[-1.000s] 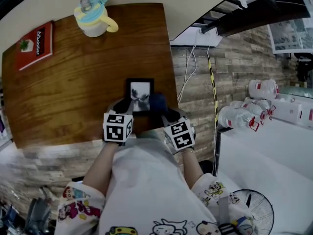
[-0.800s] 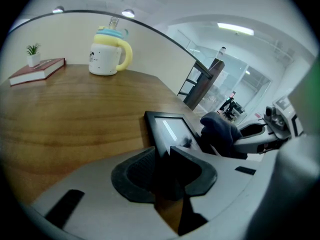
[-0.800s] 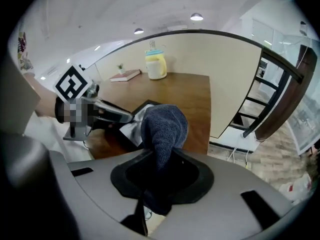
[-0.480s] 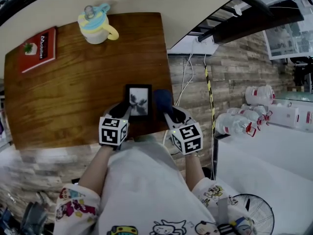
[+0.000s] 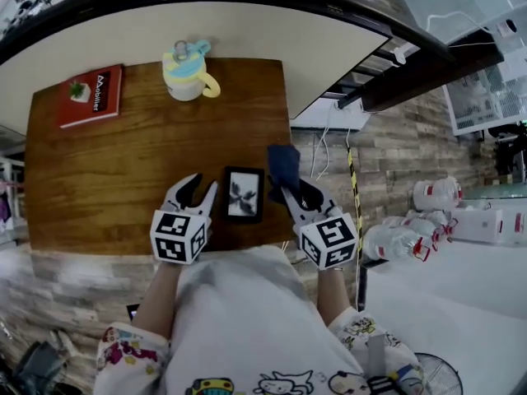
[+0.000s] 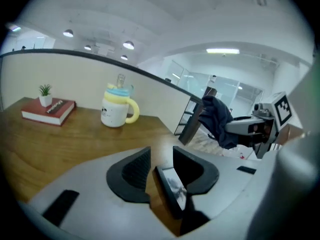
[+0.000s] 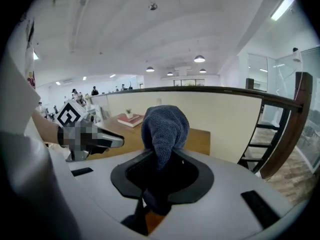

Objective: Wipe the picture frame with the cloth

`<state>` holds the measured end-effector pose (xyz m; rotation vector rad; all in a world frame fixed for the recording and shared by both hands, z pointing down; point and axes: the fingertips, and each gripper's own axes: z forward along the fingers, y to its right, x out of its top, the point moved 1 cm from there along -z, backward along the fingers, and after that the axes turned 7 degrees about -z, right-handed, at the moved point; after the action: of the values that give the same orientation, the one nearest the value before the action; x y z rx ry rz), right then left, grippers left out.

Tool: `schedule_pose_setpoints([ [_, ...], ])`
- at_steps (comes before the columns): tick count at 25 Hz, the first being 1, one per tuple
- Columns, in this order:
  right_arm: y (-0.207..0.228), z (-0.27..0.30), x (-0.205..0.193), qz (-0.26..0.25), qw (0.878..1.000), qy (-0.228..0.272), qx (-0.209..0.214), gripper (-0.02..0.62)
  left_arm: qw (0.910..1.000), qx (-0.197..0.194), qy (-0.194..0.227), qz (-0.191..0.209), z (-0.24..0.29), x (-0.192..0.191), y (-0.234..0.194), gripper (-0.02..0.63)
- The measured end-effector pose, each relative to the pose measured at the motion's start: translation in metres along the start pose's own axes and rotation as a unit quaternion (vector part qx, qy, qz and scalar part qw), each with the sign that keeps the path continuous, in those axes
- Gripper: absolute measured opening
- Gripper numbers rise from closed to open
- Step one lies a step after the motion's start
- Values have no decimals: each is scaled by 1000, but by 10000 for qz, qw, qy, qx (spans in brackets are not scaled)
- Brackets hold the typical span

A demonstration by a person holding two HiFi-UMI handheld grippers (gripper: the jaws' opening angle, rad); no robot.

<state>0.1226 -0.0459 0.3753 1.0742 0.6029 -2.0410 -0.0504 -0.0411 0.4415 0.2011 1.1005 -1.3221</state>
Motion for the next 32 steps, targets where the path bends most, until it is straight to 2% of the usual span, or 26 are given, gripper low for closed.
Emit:
schedule_pose_setpoints([
  [7,1,2,71,-212,9951,961,39,69,9938,-42,1048,377,-45,78,6,118],
  [11,-3,1,93,-364,9902,1343,119,70,9882,-58,1424,568,-69,99,12,112],
  [15,-4,0,98,-440,9878,1484,184,69,9821,12,1690,837,-88,107,16,92],
  [23,-8,-7,88,-301,9875,1523,267,69,9807,159,1775,806,-106,106,10,32],
  [32,-6,-17,81,-132,9874,1558,241,69,9826,225,1743,605,-110,98,7,6],
])
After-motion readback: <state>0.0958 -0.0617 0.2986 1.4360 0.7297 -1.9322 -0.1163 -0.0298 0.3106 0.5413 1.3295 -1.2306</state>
